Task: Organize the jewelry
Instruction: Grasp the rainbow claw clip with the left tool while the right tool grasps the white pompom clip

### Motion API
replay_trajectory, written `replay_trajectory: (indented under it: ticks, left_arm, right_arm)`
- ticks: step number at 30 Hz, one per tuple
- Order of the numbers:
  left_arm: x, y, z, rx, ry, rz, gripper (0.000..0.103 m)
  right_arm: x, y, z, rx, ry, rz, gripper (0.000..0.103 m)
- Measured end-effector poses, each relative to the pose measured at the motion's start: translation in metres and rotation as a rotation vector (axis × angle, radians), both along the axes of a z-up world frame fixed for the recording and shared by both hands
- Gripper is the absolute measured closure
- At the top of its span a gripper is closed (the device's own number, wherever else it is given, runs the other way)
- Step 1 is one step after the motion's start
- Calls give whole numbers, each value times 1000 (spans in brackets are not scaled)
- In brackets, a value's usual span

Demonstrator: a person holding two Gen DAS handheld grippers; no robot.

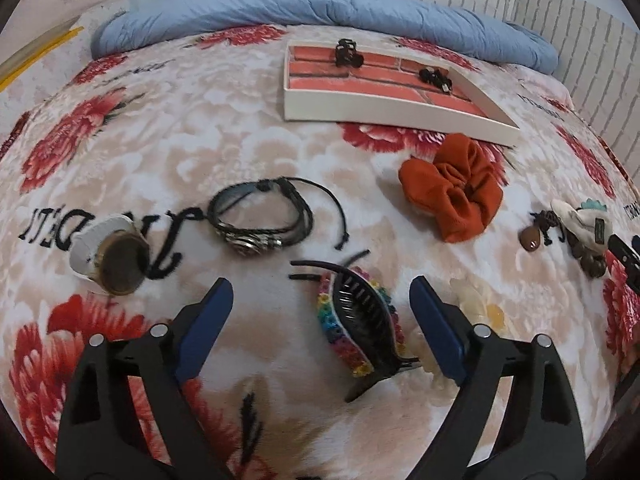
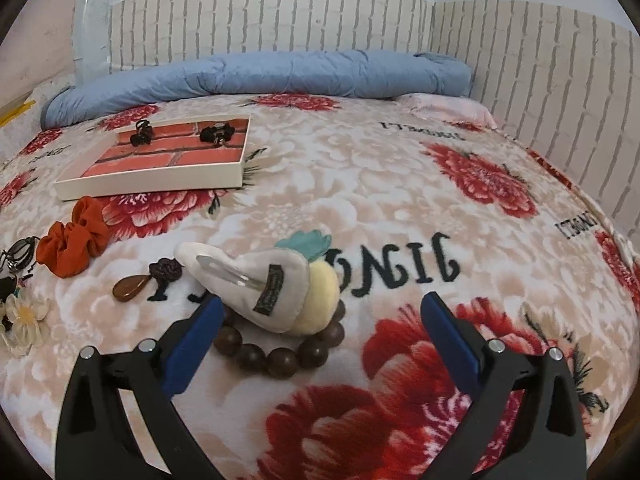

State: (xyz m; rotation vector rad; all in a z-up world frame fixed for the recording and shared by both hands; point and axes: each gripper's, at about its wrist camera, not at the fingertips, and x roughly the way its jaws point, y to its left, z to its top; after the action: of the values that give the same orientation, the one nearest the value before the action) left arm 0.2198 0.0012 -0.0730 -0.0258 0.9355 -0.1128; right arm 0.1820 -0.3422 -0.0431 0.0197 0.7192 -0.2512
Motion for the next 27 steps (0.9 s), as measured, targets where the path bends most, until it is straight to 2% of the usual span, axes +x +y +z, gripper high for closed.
replay_trajectory:
  ticks: [7,9,13,18,24,27]
  left_arm:
    - [4,-3,-12,-35,37,-12,21]
    - [4,-4,-14,-33,39,-16,21]
    - [4,-6,-16,-22,40,-21,22]
    - [5,-4,-17,-13,42,-12,34]
    - [5,-9,-16,18,36,-17,41]
    - [3,-9,-14,6,32,-30,51]
  right_arm:
    - [16,-5,-8,57,27,-12,9]
    - [21,-7,-11,85,40,1,22]
    - [28,-6,-21,119,74,14,38]
    - [29,-7,-22,148,70,26,47]
    - [29,-8,-22,147,71,25,48]
    - [29,-8,-22,144,68,27,52]
